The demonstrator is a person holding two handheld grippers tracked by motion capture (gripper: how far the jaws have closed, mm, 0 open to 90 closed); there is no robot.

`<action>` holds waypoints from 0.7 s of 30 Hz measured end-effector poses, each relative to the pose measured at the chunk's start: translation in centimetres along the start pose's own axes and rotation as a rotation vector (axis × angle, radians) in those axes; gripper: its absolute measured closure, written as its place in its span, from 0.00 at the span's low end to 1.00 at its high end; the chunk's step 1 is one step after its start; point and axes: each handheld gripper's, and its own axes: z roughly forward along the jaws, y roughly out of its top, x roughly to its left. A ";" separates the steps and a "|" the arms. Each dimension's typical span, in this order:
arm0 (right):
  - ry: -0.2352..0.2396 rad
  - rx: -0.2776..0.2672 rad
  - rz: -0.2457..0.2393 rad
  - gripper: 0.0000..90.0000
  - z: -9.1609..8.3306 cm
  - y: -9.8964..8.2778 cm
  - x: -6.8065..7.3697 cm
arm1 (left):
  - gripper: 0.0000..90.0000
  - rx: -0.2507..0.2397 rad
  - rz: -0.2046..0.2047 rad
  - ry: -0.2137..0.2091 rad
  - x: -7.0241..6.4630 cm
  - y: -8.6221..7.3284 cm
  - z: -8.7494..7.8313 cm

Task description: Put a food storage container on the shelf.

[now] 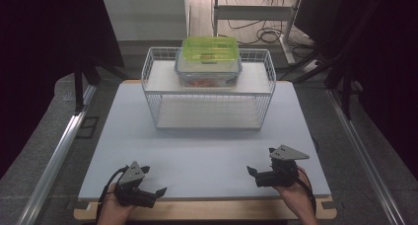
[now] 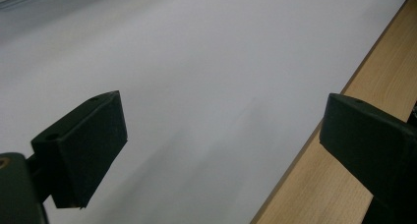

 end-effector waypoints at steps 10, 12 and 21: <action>-0.012 0.045 -0.005 0.00 0.6 -1.6 0.1 | 0.04 0.001 0.005 -0.003 -0.1 0.0 0.0; -0.012 0.053 -0.004 0.00 0.7 -1.9 0.1 | 0.04 0.003 0.007 -0.003 -0.1 0.0 0.1; -0.028 0.142 -0.014 0.00 1.9 -2.9 -0.1 | 0.04 0.006 0.011 -0.007 -0.1 0.0 0.1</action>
